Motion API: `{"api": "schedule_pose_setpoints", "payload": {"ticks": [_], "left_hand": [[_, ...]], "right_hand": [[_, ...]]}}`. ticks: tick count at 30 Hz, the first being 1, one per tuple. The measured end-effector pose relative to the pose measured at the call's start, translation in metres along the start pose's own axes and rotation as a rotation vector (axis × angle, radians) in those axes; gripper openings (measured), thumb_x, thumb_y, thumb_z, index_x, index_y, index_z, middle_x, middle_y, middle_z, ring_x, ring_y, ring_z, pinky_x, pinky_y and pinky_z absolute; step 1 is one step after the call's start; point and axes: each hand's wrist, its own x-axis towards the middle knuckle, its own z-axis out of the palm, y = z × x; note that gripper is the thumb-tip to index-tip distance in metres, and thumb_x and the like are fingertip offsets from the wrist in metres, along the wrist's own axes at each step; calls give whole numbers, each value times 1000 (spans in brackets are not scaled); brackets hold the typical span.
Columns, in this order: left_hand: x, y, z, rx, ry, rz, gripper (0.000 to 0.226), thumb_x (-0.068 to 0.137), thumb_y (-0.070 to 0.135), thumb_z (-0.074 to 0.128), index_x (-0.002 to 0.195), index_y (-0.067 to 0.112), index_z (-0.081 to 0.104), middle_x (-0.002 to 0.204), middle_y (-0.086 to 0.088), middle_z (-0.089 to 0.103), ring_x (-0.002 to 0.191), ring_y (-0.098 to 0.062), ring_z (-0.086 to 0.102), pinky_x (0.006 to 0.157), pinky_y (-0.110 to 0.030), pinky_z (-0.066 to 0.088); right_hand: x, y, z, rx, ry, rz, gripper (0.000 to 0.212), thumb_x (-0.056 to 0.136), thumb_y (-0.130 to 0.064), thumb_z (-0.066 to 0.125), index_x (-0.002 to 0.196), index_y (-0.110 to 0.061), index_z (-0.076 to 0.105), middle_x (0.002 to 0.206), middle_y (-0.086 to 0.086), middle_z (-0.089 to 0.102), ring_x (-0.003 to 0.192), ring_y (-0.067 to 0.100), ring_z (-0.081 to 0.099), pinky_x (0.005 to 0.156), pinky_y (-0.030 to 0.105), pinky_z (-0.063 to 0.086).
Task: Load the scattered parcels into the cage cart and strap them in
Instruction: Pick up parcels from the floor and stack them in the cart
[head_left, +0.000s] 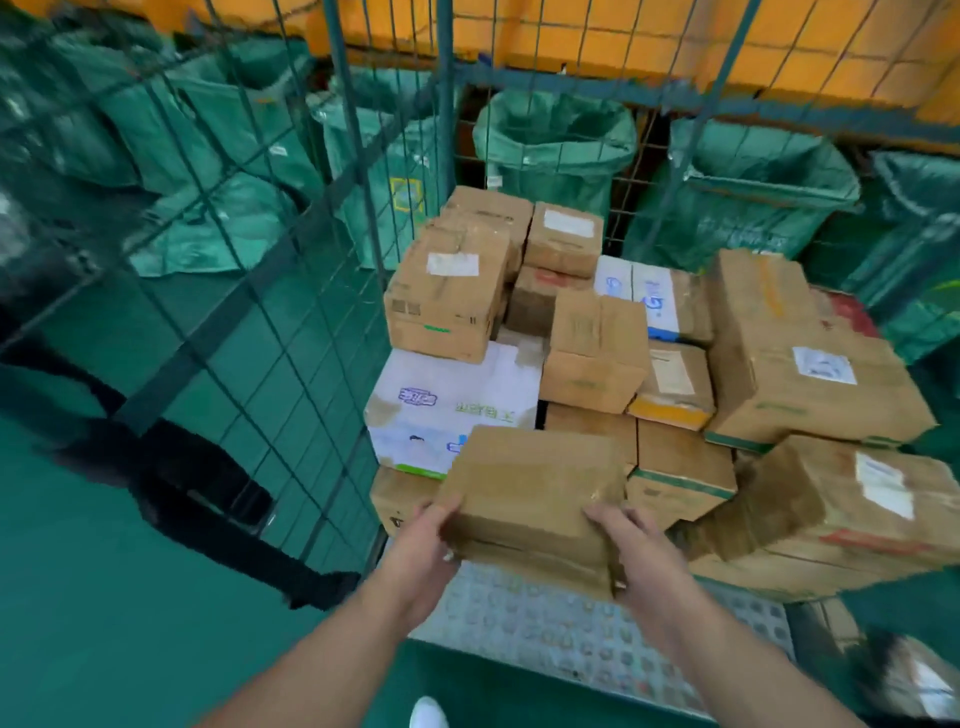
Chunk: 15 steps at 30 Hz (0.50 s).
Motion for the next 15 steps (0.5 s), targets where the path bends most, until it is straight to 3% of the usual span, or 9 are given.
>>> {"api": "schedule_pose_setpoints", "payload": {"ticks": [3, 6, 9, 11, 13, 15], "left_hand": [[37, 30, 13, 3, 28, 6, 27, 101, 34, 61, 125, 20, 57, 127, 0, 67, 118, -20, 59, 107, -41, 44], [73, 52, 36, 280, 124, 32, 35, 100, 55, 54, 123, 29, 53, 127, 6, 59, 122, -20, 53, 116, -50, 36], [98, 65, 57, 496, 222, 34, 33, 102, 56, 48, 121, 30, 51, 130, 3, 57, 120, -23, 53, 111, -48, 41], [111, 68, 70, 546, 231, 31, 23, 102, 53, 49, 109, 32, 55, 130, 2, 60, 120, -24, 55, 108, -45, 43], [122, 72, 79, 612, 235, 21, 17, 102, 47, 53, 105, 31, 57, 126, 3, 63, 118, -22, 57, 98, -37, 43], [130, 75, 88, 641, 241, 10, 21, 103, 43, 55, 112, 25, 60, 123, 2, 64, 116, -20, 59, 89, -33, 40]], "right_hand": [[26, -32, 11, 2, -7, -21, 45, 86, -41, 79, 113, -11, 59, 107, 11, 73, 100, 30, 70, 92, 50, 56], [61, -79, 21, -97, 179, -241, 45, 80, -43, 83, 105, -14, 58, 105, 7, 69, 99, 28, 67, 87, 41, 53], [106, -137, 33, -215, 350, -438, 48, 69, -59, 82, 94, -28, 54, 101, -3, 67, 91, 17, 64, 86, 42, 56], [138, -172, 39, -305, 417, -517, 59, 62, -75, 74, 94, -31, 50, 104, -4, 60, 94, 20, 61, 83, 41, 53], [167, -200, 46, -430, 441, -553, 61, 67, -76, 71, 98, -29, 47, 109, -2, 51, 93, 21, 52, 77, 33, 44], [197, -221, 54, -506, 454, -586, 61, 69, -74, 68, 101, -27, 44, 113, 4, 46, 96, 23, 44, 78, 33, 39]]}}
